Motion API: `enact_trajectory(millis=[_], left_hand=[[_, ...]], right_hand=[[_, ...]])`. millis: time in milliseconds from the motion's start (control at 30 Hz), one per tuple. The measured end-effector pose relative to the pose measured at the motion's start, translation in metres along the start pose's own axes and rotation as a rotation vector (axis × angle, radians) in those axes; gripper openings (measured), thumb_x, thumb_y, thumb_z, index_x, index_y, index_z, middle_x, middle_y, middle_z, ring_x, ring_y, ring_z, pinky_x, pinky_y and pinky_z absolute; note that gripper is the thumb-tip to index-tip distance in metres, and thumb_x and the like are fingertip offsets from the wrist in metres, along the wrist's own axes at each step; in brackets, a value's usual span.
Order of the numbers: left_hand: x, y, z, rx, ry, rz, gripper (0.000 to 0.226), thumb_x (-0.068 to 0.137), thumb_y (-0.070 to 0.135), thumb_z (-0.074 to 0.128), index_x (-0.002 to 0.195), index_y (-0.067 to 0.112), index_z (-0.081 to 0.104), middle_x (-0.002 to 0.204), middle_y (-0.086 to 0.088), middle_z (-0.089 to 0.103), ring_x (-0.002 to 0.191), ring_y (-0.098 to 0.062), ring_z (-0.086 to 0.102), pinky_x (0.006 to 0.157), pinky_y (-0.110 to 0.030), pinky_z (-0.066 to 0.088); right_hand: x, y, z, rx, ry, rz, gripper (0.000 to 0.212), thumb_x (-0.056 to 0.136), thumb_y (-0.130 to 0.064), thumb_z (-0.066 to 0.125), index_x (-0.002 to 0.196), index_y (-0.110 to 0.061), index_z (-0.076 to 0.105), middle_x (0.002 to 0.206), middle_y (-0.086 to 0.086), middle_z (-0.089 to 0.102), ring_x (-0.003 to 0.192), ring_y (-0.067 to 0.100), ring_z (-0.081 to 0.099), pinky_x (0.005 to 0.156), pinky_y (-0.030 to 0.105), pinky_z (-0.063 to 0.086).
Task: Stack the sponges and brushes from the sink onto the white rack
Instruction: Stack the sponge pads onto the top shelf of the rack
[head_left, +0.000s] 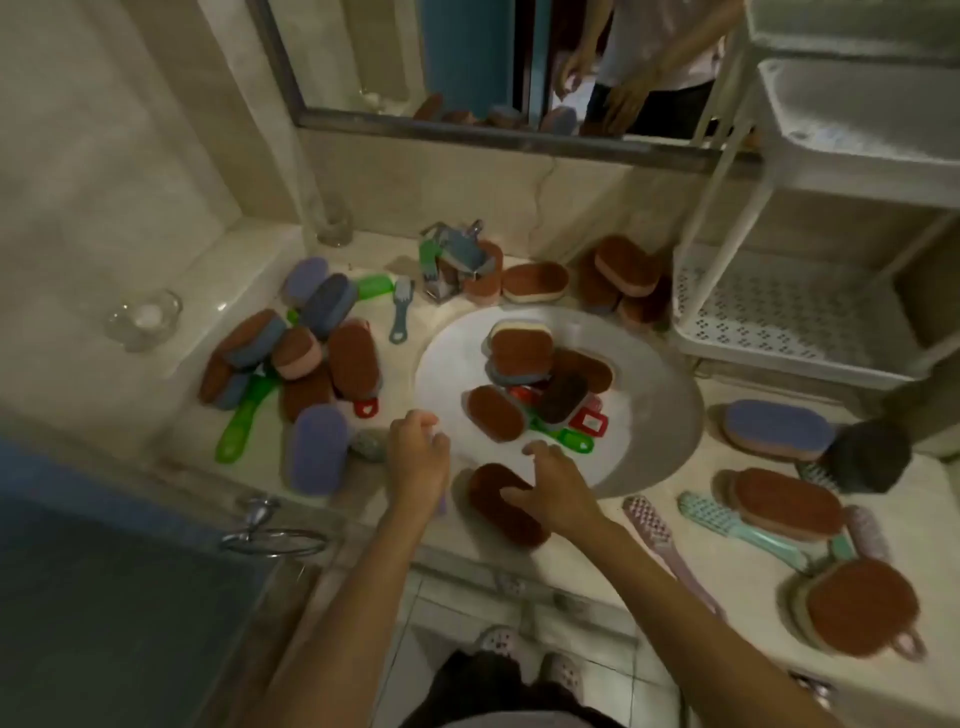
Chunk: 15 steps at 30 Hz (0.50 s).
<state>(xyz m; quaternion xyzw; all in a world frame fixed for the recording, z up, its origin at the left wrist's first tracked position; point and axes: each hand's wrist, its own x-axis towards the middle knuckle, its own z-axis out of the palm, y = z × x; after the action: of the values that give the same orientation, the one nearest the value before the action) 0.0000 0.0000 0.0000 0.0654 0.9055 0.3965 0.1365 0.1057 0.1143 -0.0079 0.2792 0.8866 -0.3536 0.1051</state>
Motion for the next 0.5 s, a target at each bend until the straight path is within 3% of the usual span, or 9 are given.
enact_trajectory(millis=[100,233,333,400,500], left_hand=[[-0.003,-0.013,-0.004,0.131,0.099,-0.066,0.028,0.094,0.016,0.043,0.11,-0.005,0.054,0.114,-0.024,0.056,0.106,-0.034,0.052,0.083,-0.035,0.037],[-0.008,-0.019,0.0,0.11,0.08,-0.101,0.032,0.094,0.024,0.046,0.107,-0.003,0.056,0.109,-0.022,0.061,0.098,-0.033,0.059,0.074,-0.032,0.04],[-0.015,-0.013,0.002,0.127,0.041,-0.072,0.027,0.093,0.022,0.05,0.1,-0.002,0.06,0.101,-0.018,0.065,0.092,-0.029,0.061,0.066,-0.026,0.033],[-0.017,-0.012,0.006,0.109,0.011,-0.093,0.024,0.089,0.021,0.055,0.099,0.0,0.062,0.101,-0.018,0.067,0.093,-0.029,0.062,0.067,-0.028,0.036],[-0.013,-0.015,0.013,0.094,-0.06,-0.131,0.022,0.083,0.026,0.063,0.096,0.008,0.061,0.102,-0.014,0.067,0.095,-0.028,0.063,0.072,-0.028,0.044]], right_hand=[[0.001,0.005,0.009,-0.108,-0.064,0.083,0.072,0.082,-0.041,0.066,0.137,-0.009,0.032,0.138,0.013,0.042,0.126,0.029,0.042,0.102,0.037,0.04],[0.004,0.012,0.015,-0.214,-0.13,0.13,0.065,0.08,-0.042,0.066,0.128,-0.008,0.04,0.131,0.013,0.044,0.12,0.028,0.044,0.095,0.036,0.042],[0.005,0.016,0.015,-0.157,-0.137,0.171,0.066,0.074,-0.043,0.072,0.121,-0.008,0.041,0.123,0.012,0.048,0.109,0.024,0.048,0.08,0.03,0.042],[0.005,0.017,0.015,-0.076,-0.113,0.193,0.068,0.071,-0.039,0.076,0.118,-0.008,0.038,0.12,0.011,0.051,0.098,0.021,0.051,0.069,0.025,0.039],[0.004,0.017,0.015,0.035,-0.038,0.225,0.074,0.074,-0.03,0.075,0.126,-0.006,0.028,0.118,0.012,0.058,0.102,0.026,0.06,0.07,0.028,0.046]])
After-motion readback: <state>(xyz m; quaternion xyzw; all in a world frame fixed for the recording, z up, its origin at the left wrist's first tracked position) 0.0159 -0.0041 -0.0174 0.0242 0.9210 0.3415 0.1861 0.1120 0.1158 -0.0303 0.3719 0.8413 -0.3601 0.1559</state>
